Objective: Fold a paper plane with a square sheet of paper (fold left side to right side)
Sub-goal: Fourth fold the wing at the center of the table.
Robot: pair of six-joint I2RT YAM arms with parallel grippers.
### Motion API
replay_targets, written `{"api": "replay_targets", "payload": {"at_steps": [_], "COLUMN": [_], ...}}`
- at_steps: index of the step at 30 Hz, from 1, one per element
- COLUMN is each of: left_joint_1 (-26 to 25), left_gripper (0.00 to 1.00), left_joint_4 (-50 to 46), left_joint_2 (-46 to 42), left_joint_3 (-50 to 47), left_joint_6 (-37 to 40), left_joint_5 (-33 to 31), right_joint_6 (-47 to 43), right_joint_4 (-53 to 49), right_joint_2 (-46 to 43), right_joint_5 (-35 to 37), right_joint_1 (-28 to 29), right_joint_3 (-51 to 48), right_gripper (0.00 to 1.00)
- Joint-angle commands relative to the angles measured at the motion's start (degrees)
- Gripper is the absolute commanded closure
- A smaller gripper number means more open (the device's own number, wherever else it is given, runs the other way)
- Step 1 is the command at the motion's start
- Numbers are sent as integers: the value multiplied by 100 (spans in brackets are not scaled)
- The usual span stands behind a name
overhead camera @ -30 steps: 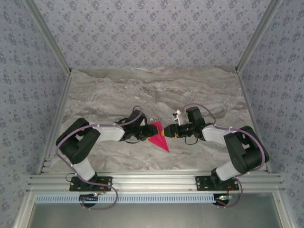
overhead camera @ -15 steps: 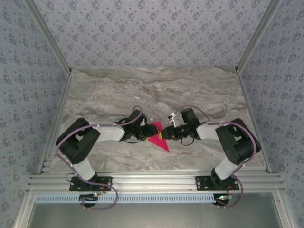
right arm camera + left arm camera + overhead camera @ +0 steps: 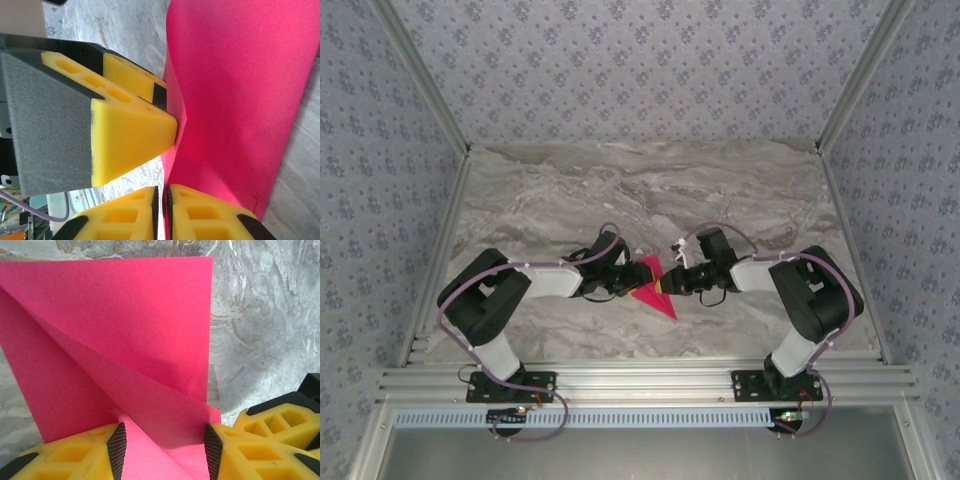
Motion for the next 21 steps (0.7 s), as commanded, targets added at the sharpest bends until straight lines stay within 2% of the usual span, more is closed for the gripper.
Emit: {"api": "replay_targets", "payload": {"at_steps": [1,7,21], "left_joint_1": [-28,-40,-36], "left_gripper": [53,53,51], "left_joint_4": [-160,-171,-169], "left_joint_2": [-94,-112,-138], "left_joint_3": [-49,-51,-83], "left_joint_6": [90,99,108], "left_joint_5": [-87,-82,-75], "right_joint_6": [-127,-217,-216], "right_joint_4": [-223,-391,-483], "right_joint_2": [75,-10,-142], "right_joint_5": [96,334,713], "right_joint_1": [40,38,-44], "right_joint_3": [133,120,61], "right_gripper": [90,100,100]}}
